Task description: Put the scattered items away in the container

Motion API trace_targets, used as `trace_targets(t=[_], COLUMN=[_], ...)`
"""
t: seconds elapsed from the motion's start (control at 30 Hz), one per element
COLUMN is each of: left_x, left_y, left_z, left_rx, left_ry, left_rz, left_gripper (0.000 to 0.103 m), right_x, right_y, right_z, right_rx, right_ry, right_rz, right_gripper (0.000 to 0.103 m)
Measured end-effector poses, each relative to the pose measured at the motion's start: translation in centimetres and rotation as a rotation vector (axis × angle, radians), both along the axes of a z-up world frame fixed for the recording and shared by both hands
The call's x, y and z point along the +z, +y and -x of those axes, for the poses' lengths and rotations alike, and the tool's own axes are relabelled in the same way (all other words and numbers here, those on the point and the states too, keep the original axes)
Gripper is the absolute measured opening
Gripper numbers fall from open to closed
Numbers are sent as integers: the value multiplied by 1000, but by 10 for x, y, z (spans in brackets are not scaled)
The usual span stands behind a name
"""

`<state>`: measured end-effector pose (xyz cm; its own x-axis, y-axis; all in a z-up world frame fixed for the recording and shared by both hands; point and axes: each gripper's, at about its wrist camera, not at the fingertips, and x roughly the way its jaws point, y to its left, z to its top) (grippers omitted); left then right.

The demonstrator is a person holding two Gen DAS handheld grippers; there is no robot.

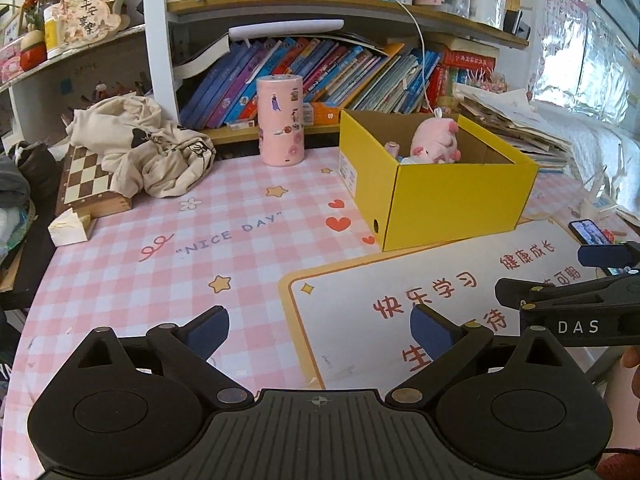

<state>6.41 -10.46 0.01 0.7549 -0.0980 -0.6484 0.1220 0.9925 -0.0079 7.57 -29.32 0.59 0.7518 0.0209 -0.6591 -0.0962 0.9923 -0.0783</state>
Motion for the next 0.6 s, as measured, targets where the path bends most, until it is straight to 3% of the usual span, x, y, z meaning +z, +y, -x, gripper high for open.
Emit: trace_targets(t=[0.6], left_x=[0], left_y=[16], left_z=[14], left_rx=[19], left_ry=[-5], left_rz=[3], left_gripper=[103], right_x=[3], right_y=[15], right_z=[10], right_rx=[-14], right_ry=[-2], right_rz=[0], right_gripper=[103])
